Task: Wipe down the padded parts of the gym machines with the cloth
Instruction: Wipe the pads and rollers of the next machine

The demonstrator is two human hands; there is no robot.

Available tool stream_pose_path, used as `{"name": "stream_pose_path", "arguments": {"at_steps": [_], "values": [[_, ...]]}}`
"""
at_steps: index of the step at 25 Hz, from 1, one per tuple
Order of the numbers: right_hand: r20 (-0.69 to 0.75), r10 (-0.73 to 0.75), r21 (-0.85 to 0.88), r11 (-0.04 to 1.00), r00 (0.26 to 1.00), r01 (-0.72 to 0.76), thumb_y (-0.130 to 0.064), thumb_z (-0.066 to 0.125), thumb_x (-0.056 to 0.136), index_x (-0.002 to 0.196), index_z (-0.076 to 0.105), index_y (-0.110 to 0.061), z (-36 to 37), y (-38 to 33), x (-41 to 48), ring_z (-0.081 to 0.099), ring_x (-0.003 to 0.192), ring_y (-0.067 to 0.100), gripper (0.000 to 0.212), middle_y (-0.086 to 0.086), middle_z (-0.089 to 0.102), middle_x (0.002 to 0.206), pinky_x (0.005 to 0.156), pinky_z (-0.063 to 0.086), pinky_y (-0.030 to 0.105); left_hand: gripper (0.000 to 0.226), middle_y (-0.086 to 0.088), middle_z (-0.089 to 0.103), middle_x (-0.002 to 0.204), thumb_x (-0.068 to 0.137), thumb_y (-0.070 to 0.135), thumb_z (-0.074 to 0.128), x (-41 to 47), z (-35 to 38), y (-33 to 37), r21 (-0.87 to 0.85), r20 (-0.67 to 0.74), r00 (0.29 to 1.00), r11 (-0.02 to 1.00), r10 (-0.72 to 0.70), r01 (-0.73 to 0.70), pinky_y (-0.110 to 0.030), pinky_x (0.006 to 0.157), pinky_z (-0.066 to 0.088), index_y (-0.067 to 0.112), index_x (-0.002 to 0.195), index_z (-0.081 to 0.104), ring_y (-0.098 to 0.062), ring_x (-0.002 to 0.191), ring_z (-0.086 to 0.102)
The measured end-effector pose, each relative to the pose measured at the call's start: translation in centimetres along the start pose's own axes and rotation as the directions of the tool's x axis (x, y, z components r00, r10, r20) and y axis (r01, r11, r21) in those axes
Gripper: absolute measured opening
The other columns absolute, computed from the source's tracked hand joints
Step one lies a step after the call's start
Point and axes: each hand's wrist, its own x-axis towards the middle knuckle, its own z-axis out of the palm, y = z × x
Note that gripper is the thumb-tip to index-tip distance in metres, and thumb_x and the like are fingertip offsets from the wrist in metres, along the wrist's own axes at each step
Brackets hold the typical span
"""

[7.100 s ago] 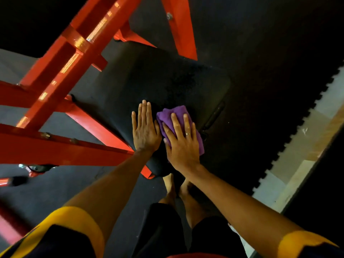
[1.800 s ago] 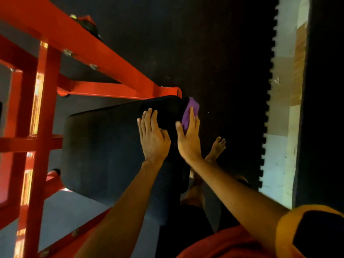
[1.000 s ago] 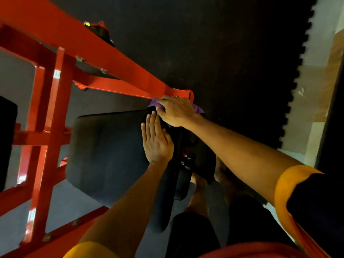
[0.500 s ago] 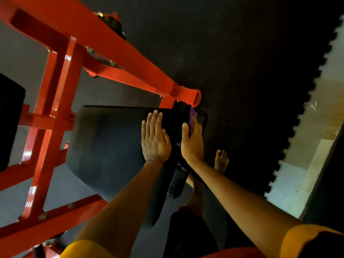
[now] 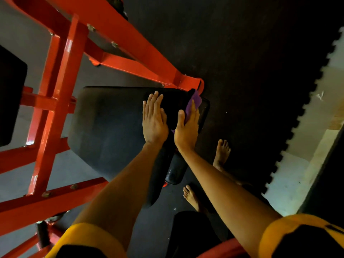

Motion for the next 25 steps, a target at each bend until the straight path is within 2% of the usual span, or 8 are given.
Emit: {"name": "stream_pose_path", "arguments": {"at_steps": [4,6,8,12,17,20,22,25], "values": [[0.134,0.001,0.035,0.999,0.991,-0.006,-0.061,0.038,0.103,0.162,0.019,-0.035,-1.1,2.6,-6.3,0.036,0.149,0.025,0.067,0.004,0.023,0.169,0.111,0.045,0.041,0.044,-0.016,0.045,0.154,0.104,0.013,0.033,-2.7,-0.4,0.1,-0.129,0.017,0.995,0.987,-0.099,0.1,-0.041,0.128,0.014,0.001,0.141,0.052,-0.027,0.149,0.032],[0.177,0.001,0.059,0.998,0.984,-0.011,-0.074,0.033,0.097,0.163,0.015,-0.037,-1.1,4.0,-9.7,0.04,0.146,0.025,0.077,0.003,0.022,0.169,0.107,0.049,0.04,0.041,-0.012,0.042,0.157,0.105,0.013,0.036,-5.7,-1.0,-0.4,-0.147,0.057,0.996,0.986,-0.073,0.081,-0.038,0.128,0.01,0.004,0.142,0.052,-0.024,0.151,0.028],[0.21,0.006,0.057,0.998,0.978,-0.019,-0.082,0.029,0.092,0.163,0.013,-0.037,-1.0,5.5,-12.8,0.037,0.148,0.024,0.086,0.002,0.018,0.17,0.108,0.047,0.039,0.04,-0.008,0.041,0.158,0.106,0.014,0.037,-8.8,-2.1,-1.4,-0.167,0.098,0.993,0.983,-0.066,0.082,-0.042,0.128,0.014,0.006,0.142,0.053,-0.021,0.152,0.026],[0.214,0.006,0.017,1.0,0.977,-0.01,-0.06,0.038,0.102,0.164,0.013,-0.03,-0.3,8.1,-18.9,0.033,0.15,0.026,0.073,0.004,0.016,0.171,0.109,0.044,0.037,0.037,-0.003,0.042,0.157,0.107,0.014,0.04,-13.6,-3.9,-2.4,-0.199,0.15,0.986,0.975,-0.072,0.101,-0.047,0.124,0.026,0.008,0.141,0.055,-0.017,0.151,0.027],[0.25,0.023,0.032,0.999,0.968,-0.032,-0.045,0.054,0.103,0.164,0.014,-0.021,1.0,12.0,-25.8,0.035,0.149,0.026,0.077,0.004,0.025,0.167,0.115,0.041,0.046,0.039,-0.002,0.038,0.161,0.107,0.013,0.041,-20.8,-5.0,-4.1,-0.175,0.196,0.981,0.984,-0.011,0.046,-0.044,0.125,0.026,0.009,0.144,0.053,-0.017,0.152,0.024],[0.264,0.002,-0.008,1.0,0.965,0.0,-0.033,0.064,0.1,0.161,0.025,-0.015,0.3,12.9,-27.6,0.038,0.147,0.028,0.074,0.012,0.033,0.162,0.115,0.042,0.045,0.04,-0.005,0.036,0.161,0.106,0.012,0.041,-24.9,-5.4,-5.0,-0.143,0.211,0.977,0.989,-0.008,0.039,-0.047,0.124,0.026,0.007,0.144,0.052,-0.018,0.153,0.023],[0.248,-0.019,-0.003,1.0,0.969,0.02,-0.034,0.067,0.098,0.158,0.033,-0.017,-1.1,13.1,-27.8,0.047,0.14,0.028,0.071,0.011,0.04,0.155,0.109,0.048,0.047,0.04,-0.006,0.038,0.16,0.105,0.013,0.041,-27.4,-5.8,-4.7,-0.139,0.207,0.978,0.989,-0.016,0.046,-0.047,0.124,0.028,0.007,0.143,0.053,-0.019,0.152,0.026],[0.232,0.043,0.014,0.999,0.972,-0.047,-0.038,0.069,0.096,0.16,0.028,-0.025,-3.7,14.2,-27.8,0.04,0.143,0.026,0.077,0.009,0.031,0.159,0.112,0.04,0.036,0.042,-0.008,0.046,0.155,0.102,0.016,0.042,-30.8,-5.7,-4.1,-0.101,0.211,0.977,0.994,-0.014,0.036,-0.05,0.121,0.032,0.008,0.141,0.056,-0.023,0.148,0.033]]}}
